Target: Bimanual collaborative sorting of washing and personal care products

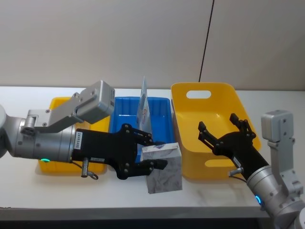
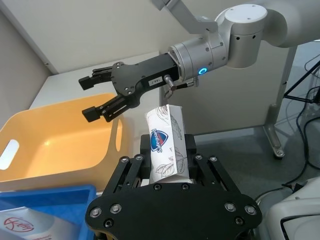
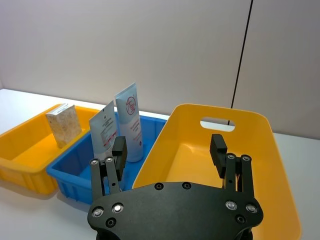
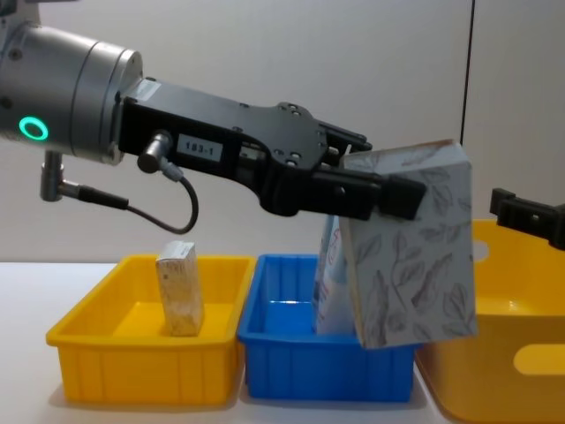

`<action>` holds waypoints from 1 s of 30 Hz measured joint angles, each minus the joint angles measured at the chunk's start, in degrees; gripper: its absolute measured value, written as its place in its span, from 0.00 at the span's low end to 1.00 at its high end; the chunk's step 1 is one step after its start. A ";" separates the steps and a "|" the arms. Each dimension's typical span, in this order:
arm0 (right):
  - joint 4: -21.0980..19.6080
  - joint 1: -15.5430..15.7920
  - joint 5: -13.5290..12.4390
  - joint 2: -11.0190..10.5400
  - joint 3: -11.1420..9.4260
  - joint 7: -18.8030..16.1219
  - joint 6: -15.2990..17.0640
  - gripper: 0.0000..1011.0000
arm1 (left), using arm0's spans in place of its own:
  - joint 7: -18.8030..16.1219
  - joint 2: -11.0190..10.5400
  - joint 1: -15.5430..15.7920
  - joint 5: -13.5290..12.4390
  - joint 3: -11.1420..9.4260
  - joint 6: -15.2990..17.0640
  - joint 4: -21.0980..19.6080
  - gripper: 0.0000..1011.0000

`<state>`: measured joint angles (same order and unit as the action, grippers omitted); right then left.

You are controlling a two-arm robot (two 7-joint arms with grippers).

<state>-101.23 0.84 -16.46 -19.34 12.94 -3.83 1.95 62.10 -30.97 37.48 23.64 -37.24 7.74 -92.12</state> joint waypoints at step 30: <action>0.00 0.00 0.00 0.00 0.00 0.00 0.00 0.99 | 0.75 0.08 0.48 1.11 -1.04 -1.72 1.57 0.34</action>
<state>-101.23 0.84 -16.46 -19.33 12.94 -3.83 1.95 62.85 -30.89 37.96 24.75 -38.29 6.01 -90.55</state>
